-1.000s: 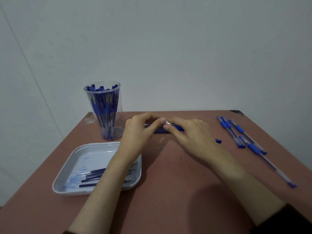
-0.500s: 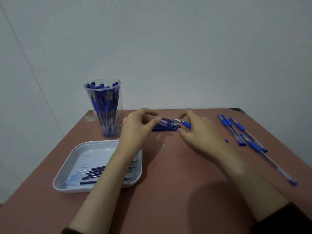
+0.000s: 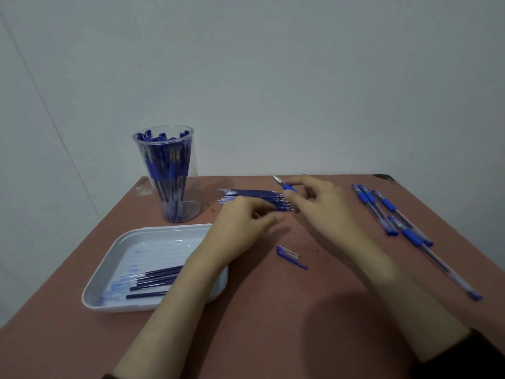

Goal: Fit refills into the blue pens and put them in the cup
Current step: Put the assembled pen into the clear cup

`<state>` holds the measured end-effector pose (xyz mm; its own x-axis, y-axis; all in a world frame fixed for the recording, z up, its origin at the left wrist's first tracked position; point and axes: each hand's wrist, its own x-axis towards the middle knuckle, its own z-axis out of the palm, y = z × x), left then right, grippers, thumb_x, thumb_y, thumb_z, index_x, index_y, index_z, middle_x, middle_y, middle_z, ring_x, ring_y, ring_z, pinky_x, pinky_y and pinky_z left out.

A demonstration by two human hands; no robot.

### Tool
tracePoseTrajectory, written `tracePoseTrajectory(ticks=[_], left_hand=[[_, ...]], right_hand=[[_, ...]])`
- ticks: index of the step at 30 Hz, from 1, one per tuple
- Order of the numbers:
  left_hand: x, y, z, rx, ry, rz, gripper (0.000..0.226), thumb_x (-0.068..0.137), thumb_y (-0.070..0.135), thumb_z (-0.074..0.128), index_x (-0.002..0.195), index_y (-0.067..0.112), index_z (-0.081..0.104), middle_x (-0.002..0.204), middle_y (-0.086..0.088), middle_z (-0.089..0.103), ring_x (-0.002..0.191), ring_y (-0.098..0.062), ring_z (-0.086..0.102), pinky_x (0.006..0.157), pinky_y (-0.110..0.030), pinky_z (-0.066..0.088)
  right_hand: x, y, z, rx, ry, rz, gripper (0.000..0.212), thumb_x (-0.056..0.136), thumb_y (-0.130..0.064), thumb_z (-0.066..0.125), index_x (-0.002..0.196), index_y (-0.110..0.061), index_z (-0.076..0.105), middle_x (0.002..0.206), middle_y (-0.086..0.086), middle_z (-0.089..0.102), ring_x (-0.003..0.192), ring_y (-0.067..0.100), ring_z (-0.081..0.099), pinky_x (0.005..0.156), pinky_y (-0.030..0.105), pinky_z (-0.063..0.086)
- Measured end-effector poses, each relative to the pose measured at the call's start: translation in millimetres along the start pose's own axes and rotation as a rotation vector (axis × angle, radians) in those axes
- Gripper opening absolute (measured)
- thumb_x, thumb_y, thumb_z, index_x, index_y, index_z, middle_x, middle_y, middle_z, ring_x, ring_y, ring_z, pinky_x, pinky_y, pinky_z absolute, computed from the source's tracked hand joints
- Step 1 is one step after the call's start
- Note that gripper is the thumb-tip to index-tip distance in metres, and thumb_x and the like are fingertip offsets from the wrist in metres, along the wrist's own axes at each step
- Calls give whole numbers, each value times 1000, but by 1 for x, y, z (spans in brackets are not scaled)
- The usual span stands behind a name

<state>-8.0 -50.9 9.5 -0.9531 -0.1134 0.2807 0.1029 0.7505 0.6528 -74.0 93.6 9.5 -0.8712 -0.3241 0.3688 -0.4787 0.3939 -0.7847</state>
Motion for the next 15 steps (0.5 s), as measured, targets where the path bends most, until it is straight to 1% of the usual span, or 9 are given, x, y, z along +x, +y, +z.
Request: tracePoseTrajectory(ticks=[1,2,4,6,8,10,12,13,15], left_hand=[[2,0,-2,-118,84,-33,18,89,33,61,100,22,72,84,15,66,67,11,55,68,-3,40],[3,0,-4,-303,120,-81,17,92,32,57,97,24,72,83,13,67,67,10,56,68,-7,42],[4,4,-8,-719,55,-156,22,96,28,51,99,19,71,88,3,70,80,-2,63,72,-16,49],[3,6,-10,-979,-14,-155,25,96,21,49,111,10,67,97,-7,70,89,-12,66,77,-20,53],[2,8,-9,-1086,-23,-147,23,95,15,50,109,8,66,99,-9,68,92,-12,66,81,-20,54],[2,9,-8,-1121,7,-149,19,92,14,53,103,8,67,90,-4,69,88,-11,66,83,-23,54],[3,9,-9,-1139,63,-166,17,86,16,59,98,7,69,77,0,69,79,-11,65,83,-27,53],[3,8,-10,-1147,97,-181,20,80,17,63,95,6,69,75,-2,68,77,-13,64,83,-28,52],[3,8,-11,-1149,154,-204,29,71,20,69,93,2,69,81,-9,68,79,-20,61,85,-33,49]], right_hand=[[0,-4,0,156,-35,77,9,92,-25,59,92,-25,68,61,5,59,48,9,44,50,26,34],[0,-8,1,324,-86,155,12,94,-24,57,90,-21,67,60,6,58,43,11,41,47,26,28],[-2,-14,2,601,-225,284,20,95,-21,51,89,-10,67,58,7,55,38,11,33,48,29,17],[-5,-20,0,766,-385,368,25,93,-23,49,88,-6,67,54,6,50,35,9,28,45,27,14],[-7,-21,0,891,-491,391,26,87,-25,50,86,-6,67,52,4,45,32,7,25,40,22,13],[-7,-21,0,918,-509,363,26,86,-27,51,85,-6,67,51,4,44,32,6,24,39,21,12],[-7,-20,2,851,-459,298,25,91,-26,51,88,-7,67,53,4,45,34,7,24,39,21,13],[-7,-20,4,817,-425,265,24,93,-24,52,90,-6,67,54,5,46,35,7,24,39,21,14],[-8,-20,8,772,-363,208,19,94,-20,54,93,-5,65,55,6,46,36,8,25,39,21,15]])
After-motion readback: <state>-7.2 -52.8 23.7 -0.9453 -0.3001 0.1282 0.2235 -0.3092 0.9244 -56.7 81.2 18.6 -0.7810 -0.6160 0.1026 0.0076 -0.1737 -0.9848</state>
